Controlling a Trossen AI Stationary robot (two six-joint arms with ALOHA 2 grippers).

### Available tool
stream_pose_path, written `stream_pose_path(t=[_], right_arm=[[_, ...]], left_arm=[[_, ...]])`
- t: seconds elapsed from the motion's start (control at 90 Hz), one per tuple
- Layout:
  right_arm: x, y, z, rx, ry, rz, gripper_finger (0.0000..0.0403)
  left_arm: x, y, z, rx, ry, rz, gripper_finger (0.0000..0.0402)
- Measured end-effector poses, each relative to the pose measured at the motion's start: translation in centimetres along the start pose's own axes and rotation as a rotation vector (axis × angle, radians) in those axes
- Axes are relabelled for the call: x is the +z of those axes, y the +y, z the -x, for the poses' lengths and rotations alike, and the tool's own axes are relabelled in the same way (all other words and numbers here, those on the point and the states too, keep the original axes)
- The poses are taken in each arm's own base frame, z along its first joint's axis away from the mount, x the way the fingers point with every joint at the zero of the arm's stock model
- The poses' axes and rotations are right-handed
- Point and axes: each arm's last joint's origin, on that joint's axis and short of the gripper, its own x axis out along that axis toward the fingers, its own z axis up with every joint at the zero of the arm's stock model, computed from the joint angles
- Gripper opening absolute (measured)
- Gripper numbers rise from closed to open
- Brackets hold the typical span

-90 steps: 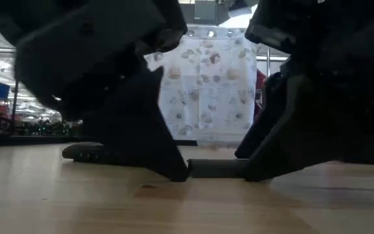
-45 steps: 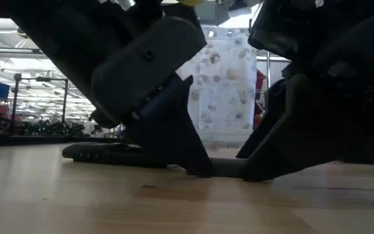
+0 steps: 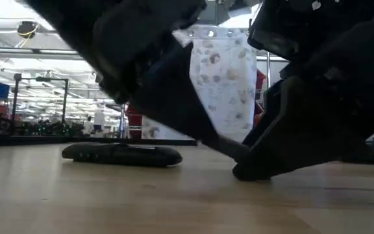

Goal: Insert battery
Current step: Close the remote control cover

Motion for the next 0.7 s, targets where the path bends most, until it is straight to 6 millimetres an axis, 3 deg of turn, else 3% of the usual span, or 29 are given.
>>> stream_pose_path(t=[0.222,0.544,0.7], right_arm=[[0.1,0.0,0.0,0.004,-0.006,-0.037,0.0187],[0.2,0.0,-0.2,-0.026,-0.046,-0.047,0.0023],[0.2,-0.2,-0.1,-0.095,-0.085,-0.012,0.0017]], left_arm=[[0.6,0.1,0.7,0.012,-0.027,-0.010,0.0115],[0.4,-0.2,0.9,0.003,-0.018,-0.028,0.0115],[1.1,-0.1,2.7,0.007,-0.021,-0.074,0.0115]])
